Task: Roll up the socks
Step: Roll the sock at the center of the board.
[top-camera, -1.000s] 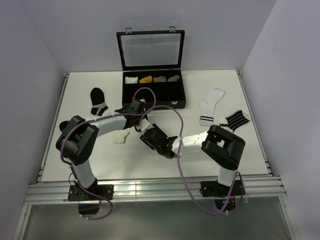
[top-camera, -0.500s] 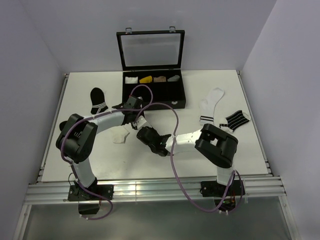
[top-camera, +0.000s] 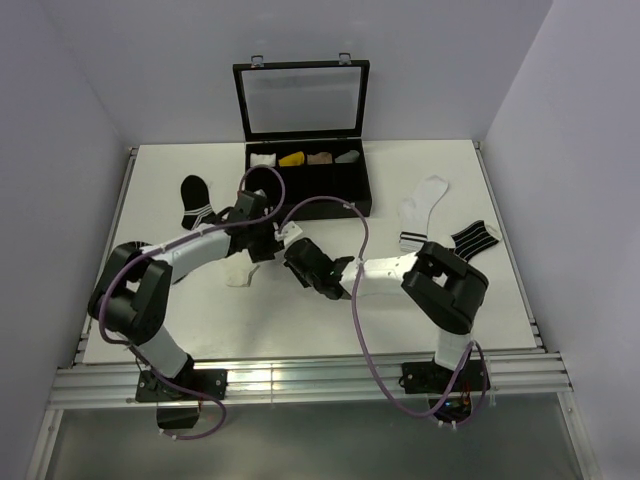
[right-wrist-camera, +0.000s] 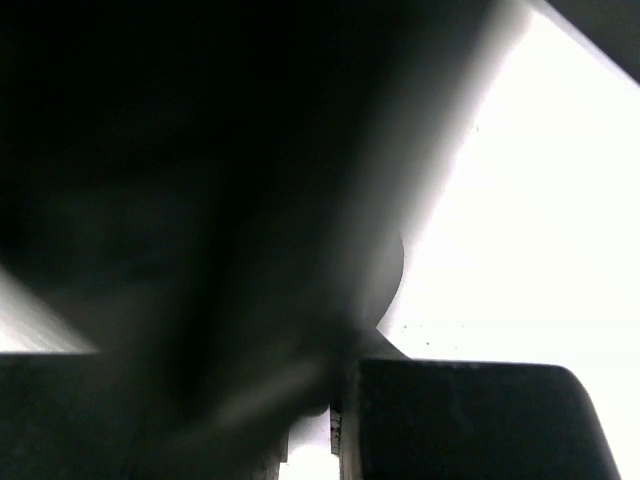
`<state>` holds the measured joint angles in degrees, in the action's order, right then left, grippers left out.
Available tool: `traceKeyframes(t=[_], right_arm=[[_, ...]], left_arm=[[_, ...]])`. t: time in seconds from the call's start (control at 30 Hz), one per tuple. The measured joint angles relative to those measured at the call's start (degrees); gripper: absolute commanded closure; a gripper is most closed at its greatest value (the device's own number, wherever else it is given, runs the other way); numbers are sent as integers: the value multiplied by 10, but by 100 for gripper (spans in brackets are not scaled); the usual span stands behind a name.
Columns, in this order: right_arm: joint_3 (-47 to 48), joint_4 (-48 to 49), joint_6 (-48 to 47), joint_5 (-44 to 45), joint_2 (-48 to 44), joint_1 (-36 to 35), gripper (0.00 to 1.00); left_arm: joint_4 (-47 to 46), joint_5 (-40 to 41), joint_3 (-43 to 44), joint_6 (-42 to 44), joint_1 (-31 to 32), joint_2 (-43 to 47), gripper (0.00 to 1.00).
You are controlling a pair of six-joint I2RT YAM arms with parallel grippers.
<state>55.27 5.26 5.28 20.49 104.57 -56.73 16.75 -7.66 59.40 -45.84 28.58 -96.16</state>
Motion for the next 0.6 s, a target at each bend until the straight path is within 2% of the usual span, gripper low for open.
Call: traceKeyframes(t=[0.33, 0.6], right_arm=[[-17, -3, 7, -123, -27, 48, 100], [-21, -10, 18, -208, -37, 84, 100]], left_arm=[[-176, -3, -164, -114, 0, 50, 23], [-268, -1, -169, -146, 27, 15, 29]])
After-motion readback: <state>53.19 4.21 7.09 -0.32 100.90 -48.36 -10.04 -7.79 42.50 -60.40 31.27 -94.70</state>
